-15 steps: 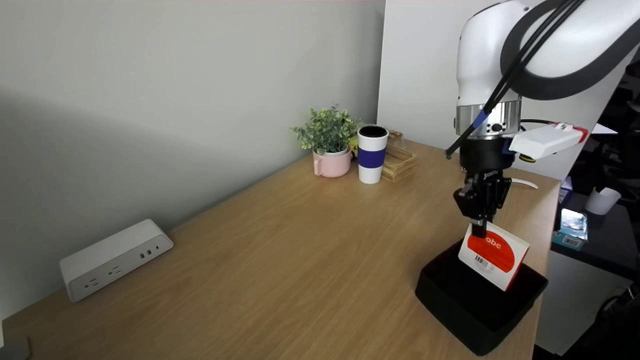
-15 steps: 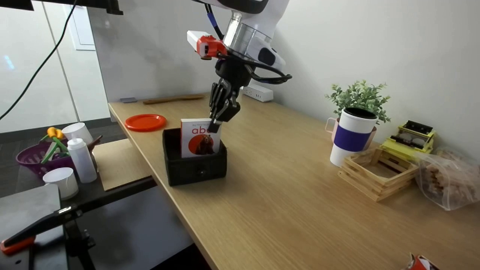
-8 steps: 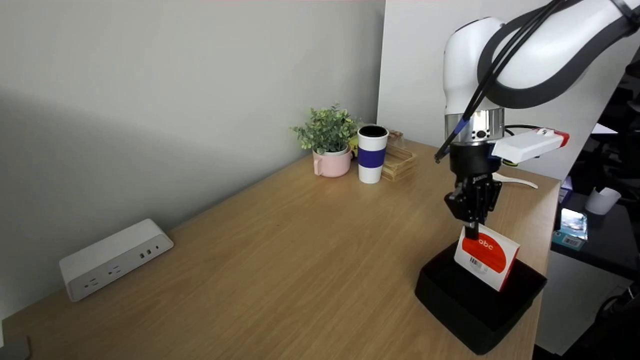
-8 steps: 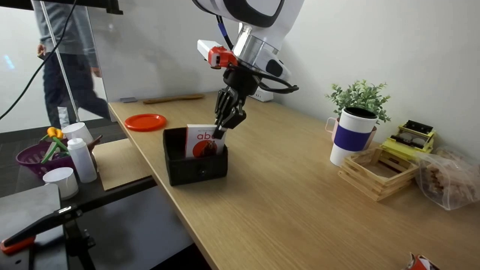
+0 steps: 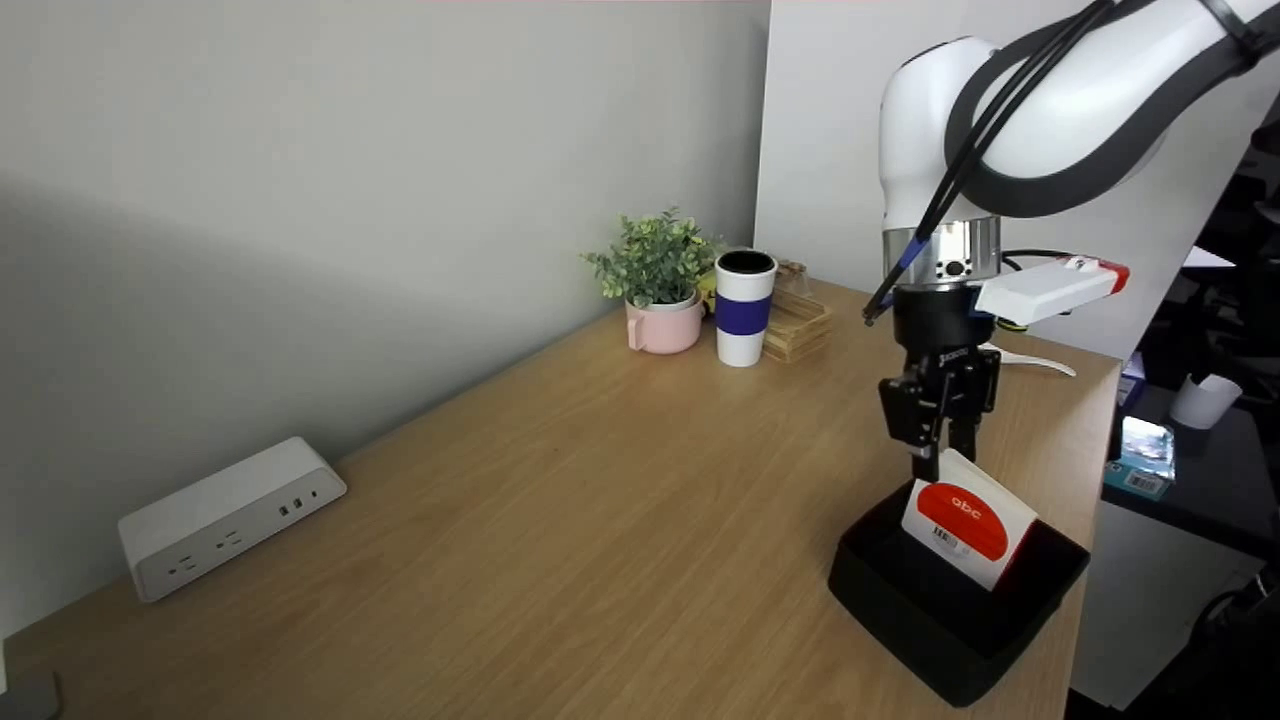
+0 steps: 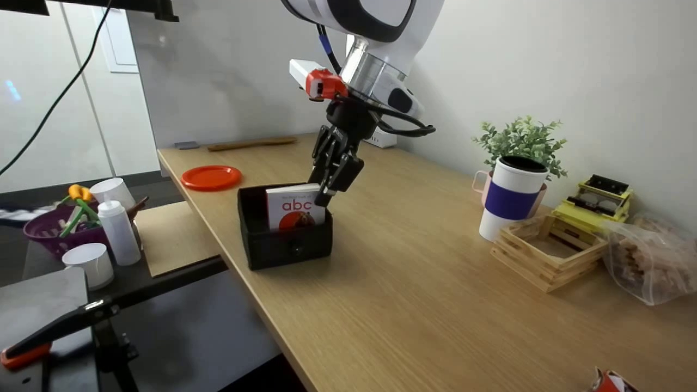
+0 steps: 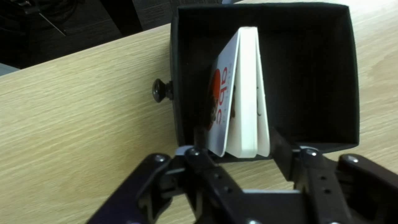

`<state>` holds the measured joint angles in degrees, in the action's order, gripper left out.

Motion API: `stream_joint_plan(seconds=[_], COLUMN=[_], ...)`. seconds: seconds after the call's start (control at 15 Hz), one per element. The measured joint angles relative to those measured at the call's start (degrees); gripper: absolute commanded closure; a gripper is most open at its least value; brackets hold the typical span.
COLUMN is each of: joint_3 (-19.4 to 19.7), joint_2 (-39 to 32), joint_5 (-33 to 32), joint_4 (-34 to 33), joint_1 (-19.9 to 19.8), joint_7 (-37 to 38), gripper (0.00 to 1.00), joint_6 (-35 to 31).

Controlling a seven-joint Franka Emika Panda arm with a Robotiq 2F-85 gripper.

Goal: Take the book from the black box and place it on the table then put it back in the black box

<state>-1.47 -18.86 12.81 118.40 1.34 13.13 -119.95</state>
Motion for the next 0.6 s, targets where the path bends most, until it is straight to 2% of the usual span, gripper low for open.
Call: stream_joint_plan(seconds=[0.07,0.2,0.6], joint_3=[0.0,0.0,-0.01], joint_2=[0.02,0.3,4.41], joint_5=[0.0,0.0,0.07], joint_4=[0.0,0.08,2.62], joint_1=[0.01,0.04,0.21], joint_7=[0.0,0.01,1.76], gripper=[0.05,0.0,0.0], joint_6=[0.0,0.0,-0.05])
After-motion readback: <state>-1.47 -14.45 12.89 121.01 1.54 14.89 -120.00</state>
